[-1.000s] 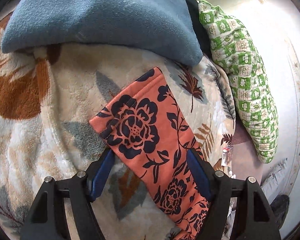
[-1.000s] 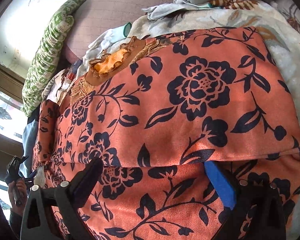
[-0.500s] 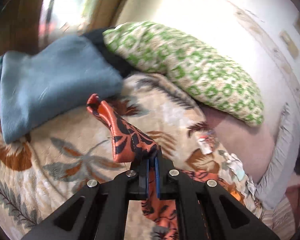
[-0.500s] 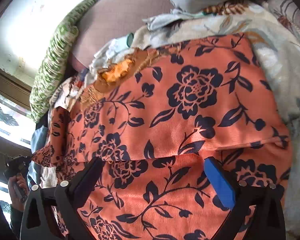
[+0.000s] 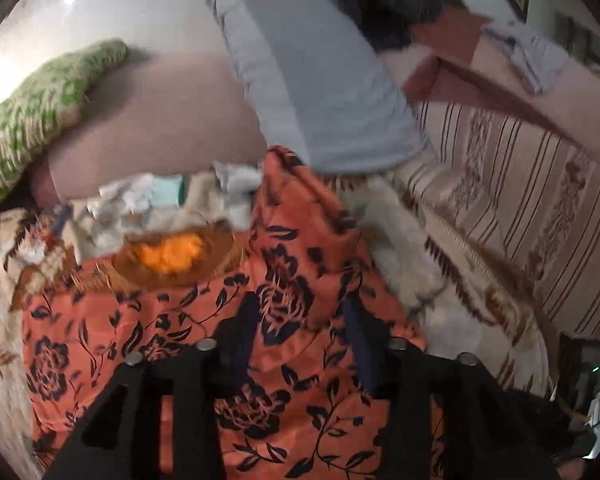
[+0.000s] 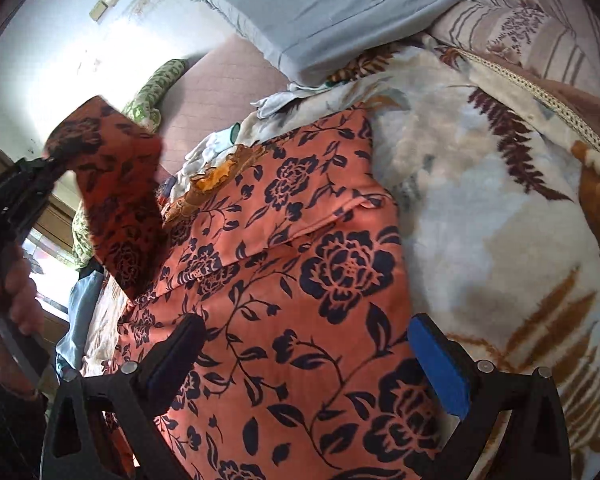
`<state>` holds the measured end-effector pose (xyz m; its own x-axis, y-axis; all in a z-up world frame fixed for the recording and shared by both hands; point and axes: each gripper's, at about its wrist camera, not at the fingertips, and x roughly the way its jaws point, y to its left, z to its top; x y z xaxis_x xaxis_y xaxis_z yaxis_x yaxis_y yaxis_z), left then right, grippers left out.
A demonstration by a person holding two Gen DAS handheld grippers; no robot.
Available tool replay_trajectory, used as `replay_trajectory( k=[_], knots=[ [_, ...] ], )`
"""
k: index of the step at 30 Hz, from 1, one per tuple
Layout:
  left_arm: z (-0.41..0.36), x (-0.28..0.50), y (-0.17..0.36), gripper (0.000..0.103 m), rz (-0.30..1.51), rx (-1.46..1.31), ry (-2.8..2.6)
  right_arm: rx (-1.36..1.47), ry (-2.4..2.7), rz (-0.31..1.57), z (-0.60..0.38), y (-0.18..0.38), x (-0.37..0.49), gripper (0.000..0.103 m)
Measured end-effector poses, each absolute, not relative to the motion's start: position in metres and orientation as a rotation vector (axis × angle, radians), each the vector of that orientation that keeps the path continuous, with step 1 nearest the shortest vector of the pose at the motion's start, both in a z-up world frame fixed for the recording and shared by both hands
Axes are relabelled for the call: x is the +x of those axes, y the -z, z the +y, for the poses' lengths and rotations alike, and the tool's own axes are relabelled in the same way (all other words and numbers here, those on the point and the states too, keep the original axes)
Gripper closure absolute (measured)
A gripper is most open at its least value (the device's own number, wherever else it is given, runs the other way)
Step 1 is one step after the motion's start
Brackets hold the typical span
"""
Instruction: Fold small clothes
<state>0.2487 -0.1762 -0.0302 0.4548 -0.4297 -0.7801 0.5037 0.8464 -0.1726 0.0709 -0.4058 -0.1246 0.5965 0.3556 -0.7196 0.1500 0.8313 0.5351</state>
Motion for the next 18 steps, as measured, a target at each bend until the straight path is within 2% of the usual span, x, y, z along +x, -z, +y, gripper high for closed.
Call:
replay_trajectory(
  k=[2,3,5,7,9,10,13,17,18],
  knots=[
    [-0.17,0.25,0.071,0.046,1.1,0.107,0.527,0.617,-0.12,0.961,-0.412,0.13,0.068,0.001],
    [-0.156,0.245,0.079,0.046,1.12,0.09,0.493,0.626,-0.122,0.964,-0.414,0.131,0.067,0.001],
    [-0.115,0.24,0.074,0.046,1.088,0.036,0.442,0.637,-0.123,0.957,-0.418,0.129,0.066,0.001],
    [-0.073,0.231,0.06,0.039,1.027,0.001,0.367,0.644,-0.126,0.94,-0.42,0.124,0.069,0.001],
    [-0.026,0.224,0.049,0.027,0.961,-0.021,0.247,0.672,-0.14,0.927,-0.422,0.121,0.078,0.001],
    [-0.004,0.224,0.048,0.026,0.944,-0.024,0.182,0.692,-0.145,0.92,-0.423,0.119,0.084,0.001],
    [0.054,0.223,0.068,0.026,0.993,-0.048,0.039,0.757,-0.173,0.891,-0.424,0.113,0.107,0.001],
    [0.103,0.207,0.122,0.025,1.154,-0.05,-0.109,0.911,-0.291,0.868,-0.42,0.111,0.15,0.001],
    [0.111,0.201,0.127,0.024,1.125,-0.081,-0.096,0.93,-0.3,0.873,-0.419,0.116,0.161,0.001]
  ],
)
